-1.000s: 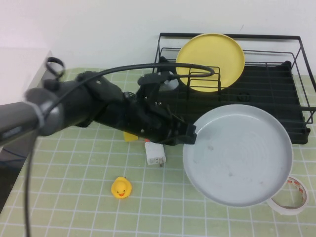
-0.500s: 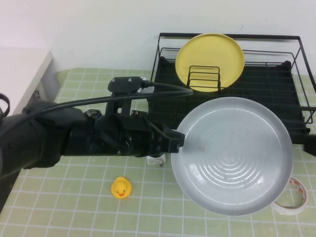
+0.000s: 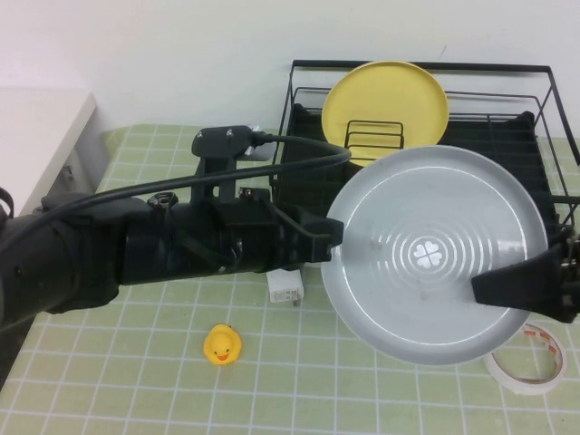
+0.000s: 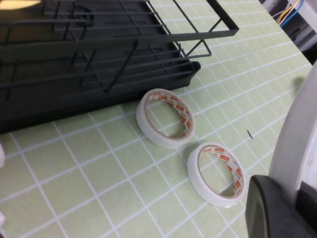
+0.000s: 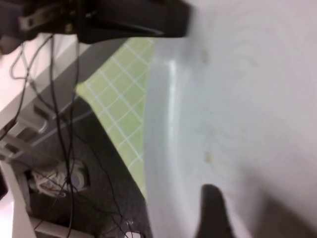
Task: Place plate on rack
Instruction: Hand over the plate
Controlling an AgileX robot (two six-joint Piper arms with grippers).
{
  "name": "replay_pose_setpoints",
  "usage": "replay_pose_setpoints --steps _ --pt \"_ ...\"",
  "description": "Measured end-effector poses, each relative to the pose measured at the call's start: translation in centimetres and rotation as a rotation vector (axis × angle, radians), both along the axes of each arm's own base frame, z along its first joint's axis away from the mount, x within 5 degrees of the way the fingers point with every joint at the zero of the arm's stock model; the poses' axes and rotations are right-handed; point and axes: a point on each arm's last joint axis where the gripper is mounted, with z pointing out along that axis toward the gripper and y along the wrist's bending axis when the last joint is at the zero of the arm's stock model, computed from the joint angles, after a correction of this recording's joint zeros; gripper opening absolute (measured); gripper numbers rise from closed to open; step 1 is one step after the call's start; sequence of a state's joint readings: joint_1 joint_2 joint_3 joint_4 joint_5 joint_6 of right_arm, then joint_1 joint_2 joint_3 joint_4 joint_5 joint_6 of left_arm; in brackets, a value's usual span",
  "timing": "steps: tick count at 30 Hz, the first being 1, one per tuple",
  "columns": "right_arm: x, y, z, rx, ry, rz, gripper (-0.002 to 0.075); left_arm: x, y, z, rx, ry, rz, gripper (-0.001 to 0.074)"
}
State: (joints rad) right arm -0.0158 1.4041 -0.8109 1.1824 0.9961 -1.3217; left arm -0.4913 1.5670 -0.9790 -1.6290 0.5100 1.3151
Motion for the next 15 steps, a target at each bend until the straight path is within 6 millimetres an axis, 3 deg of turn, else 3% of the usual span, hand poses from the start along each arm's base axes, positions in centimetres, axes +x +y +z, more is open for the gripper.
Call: replay_pose_setpoints --steps 2,6,12,15 --pt "0.2 0.5 -0.2 0.012 -0.022 0.025 0.0382 0.0 0.0 0.0 0.005 -0.012 -0.001 0.0004" --pt "0.7 0.9 0.1 0.06 -0.092 0.027 0.0179 0.1 0.1 0.0 0.017 -0.032 0.003 0.0005" --pt "1.4 0.9 0.2 0.061 -0.161 0.019 0.0173 0.2 0.2 0.1 0.019 -0.041 0.018 0.0009" --pt "2.2 1.0 0.6 0.057 -0.196 0.028 0.0166 0.3 0.4 0.3 0.012 -0.04 0.026 0.0057"
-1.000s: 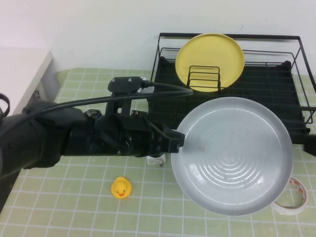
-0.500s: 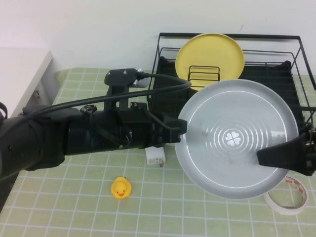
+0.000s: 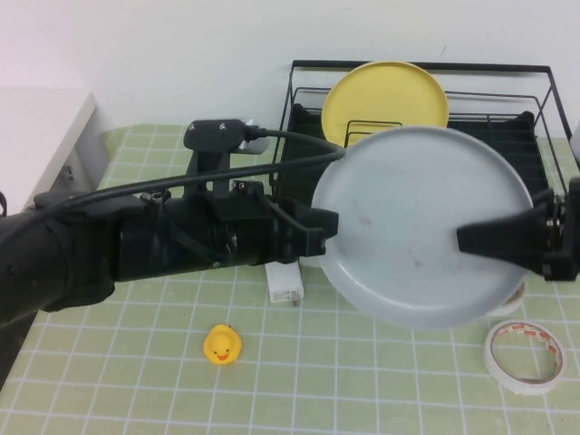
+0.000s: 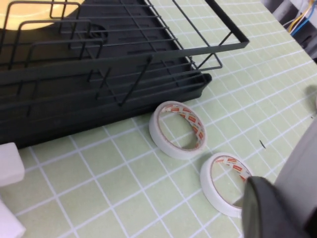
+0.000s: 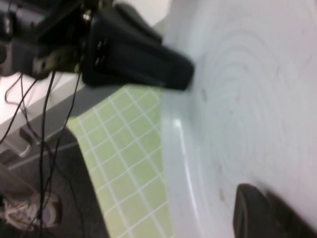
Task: Place plate on rack
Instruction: Hand over the plate, then place the plate on the rack
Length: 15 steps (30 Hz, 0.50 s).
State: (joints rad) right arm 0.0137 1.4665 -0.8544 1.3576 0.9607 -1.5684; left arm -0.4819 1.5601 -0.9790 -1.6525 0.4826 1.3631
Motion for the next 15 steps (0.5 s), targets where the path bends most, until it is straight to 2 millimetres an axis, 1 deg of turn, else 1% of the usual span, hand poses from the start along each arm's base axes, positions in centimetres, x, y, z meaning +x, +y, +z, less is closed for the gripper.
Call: replay_pose_setpoints --steps 2,4,7,8,10,12,13,15 --pt "0.6 0.0 0.3 -0.002 -0.023 0.003 0.0159 0.1 0.3 0.1 -0.01 0.003 -0.003 0.0149" --pt "1.5 0.0 0.8 -0.02 -0.066 0.018 0.015 0.4 0.9 0.2 -0.025 0.013 0.006 0.0276" --pt "2.8 -0.1 1.4 -0.082 -0.119 0.062 0.0143 0.8 2.2 0.7 -0.054 0.037 0.041 0.0444" --pt "3.4 -0.1 1.8 -0.102 -0.14 0.077 0.0143 1.0 2.8 0.9 -0.056 0.039 0.046 0.0484" --pt "4.6 -0.2 2.5 -0.159 -0.176 0.109 0.0142 1.1 4.1 1.4 -0.058 0.044 0.06 0.0518" --pt "5.9 -0.4 3.1 -0.211 -0.207 0.13 0.0142 1.2 5.4 1.9 -0.057 0.057 0.092 0.051" --pt "6.6 -0.5 3.6 -0.236 -0.231 0.137 0.0142 1.2 6.2 2.2 -0.052 0.065 0.113 0.0488" --pt "8.2 -0.6 4.4 -0.265 -0.272 0.145 0.0142 1.1 7.5 2.5 -0.031 0.077 0.139 0.0415"
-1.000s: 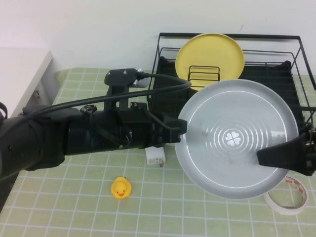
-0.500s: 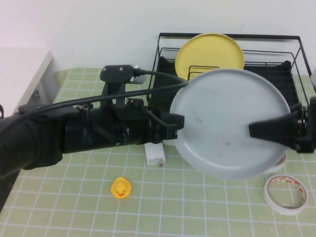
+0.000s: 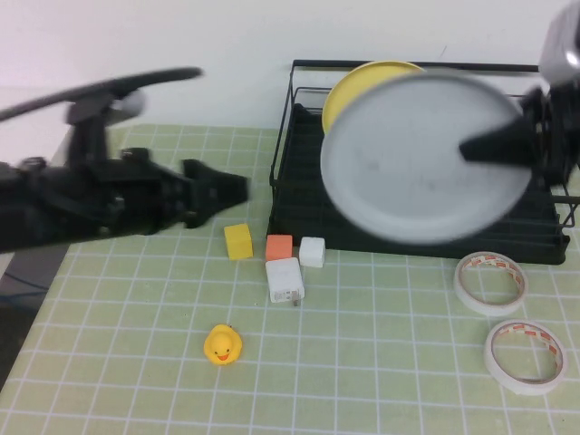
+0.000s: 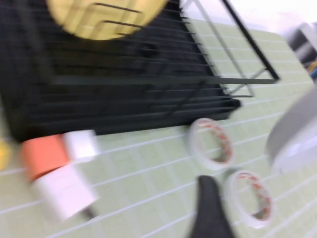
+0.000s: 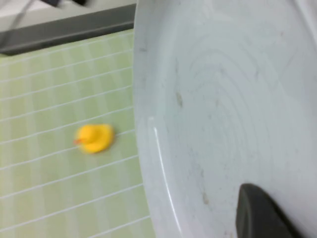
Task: Place plate on rack
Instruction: Place the plate on the rack
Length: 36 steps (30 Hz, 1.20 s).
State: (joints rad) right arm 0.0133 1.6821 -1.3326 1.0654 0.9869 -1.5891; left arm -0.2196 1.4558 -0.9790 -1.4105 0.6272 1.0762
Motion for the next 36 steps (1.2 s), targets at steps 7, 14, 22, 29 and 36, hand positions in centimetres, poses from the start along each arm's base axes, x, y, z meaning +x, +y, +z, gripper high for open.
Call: replay_pose_setpoints --steps 7,14,22,29,36 --pt "5.4 0.1 3.4 -0.01 -0.168 0.013 0.0141 -2.4 3.7 -0.1 0.074 0.014 0.091 0.0042" --pt "10.5 0.2 2.9 -0.007 -0.236 0.036 0.0141 -7.3 5.6 -0.7 0.104 -0.055 0.253 0.0005" --pt "15.9 0.3 -0.7 -0.009 -0.284 0.047 0.0141 -12.4 6.0 -0.6 0.093 -0.137 0.222 0.0" --pt "19.2 0.2 -4.5 -0.015 -0.317 -0.001 0.0141 -13.8 5.9 -0.3 0.088 -0.174 0.195 0.0" --pt "20.7 0.0 -8.5 -0.042 -0.327 -0.012 0.0141 -13.8 5.9 -0.3 0.088 -0.172 0.192 0.0"
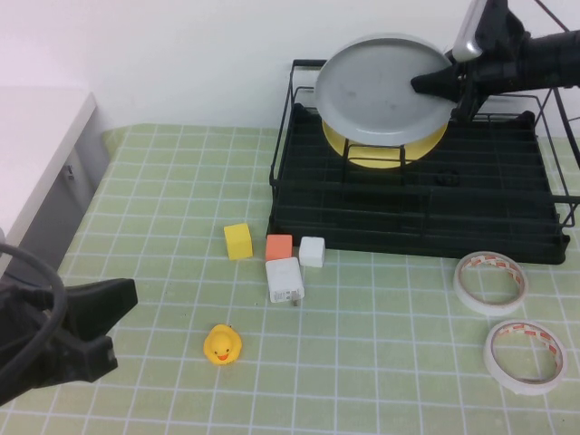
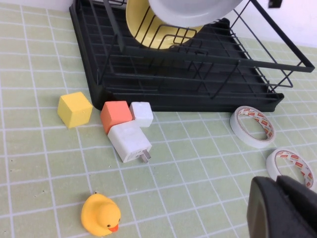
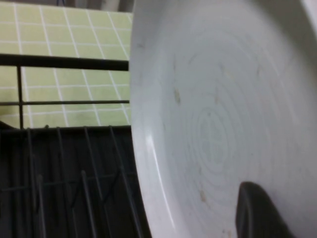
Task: Place plate on rack
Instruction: Place the plate on the rack
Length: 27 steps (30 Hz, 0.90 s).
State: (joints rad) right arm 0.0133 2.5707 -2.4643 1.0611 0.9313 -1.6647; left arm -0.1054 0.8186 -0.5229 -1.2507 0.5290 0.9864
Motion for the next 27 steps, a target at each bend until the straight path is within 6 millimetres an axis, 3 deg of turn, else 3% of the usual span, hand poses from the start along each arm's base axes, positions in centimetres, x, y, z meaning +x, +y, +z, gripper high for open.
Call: replay_pose_setpoints --steps 19,27 --pt "0.8 0.2 0.9 0.098 -0.153 -0.033 0.0141 -0.1 0.0 -0.2 0.025 0.001 -0.01 0.0" --pt "1.2 0.2 -2.0 0.089 -0.102 -0.021 0.0141 -0.1 0.0 -0.3 0.043 0.002 -0.015 0.0"
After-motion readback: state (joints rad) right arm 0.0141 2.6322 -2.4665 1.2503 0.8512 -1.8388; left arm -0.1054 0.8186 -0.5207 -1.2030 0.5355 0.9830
